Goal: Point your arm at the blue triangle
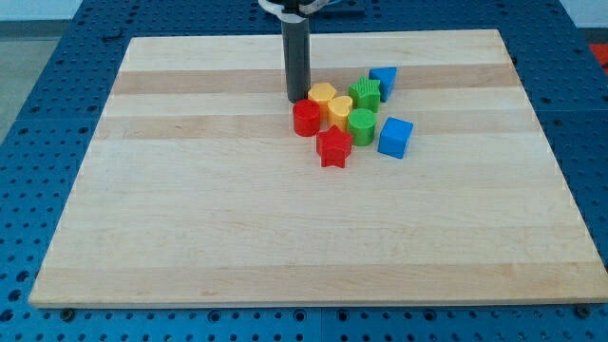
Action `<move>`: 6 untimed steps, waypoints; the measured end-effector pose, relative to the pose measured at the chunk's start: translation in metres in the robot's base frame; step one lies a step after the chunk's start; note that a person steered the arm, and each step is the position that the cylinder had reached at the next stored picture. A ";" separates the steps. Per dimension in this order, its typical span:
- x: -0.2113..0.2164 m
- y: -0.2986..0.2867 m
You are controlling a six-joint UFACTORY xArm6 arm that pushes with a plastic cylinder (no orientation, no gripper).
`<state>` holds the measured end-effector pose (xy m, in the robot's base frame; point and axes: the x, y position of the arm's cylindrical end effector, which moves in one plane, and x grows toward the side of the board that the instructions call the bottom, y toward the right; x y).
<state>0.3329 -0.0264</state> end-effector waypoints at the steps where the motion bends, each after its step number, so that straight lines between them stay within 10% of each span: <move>1: -0.013 -0.001; 6: -0.058 0.100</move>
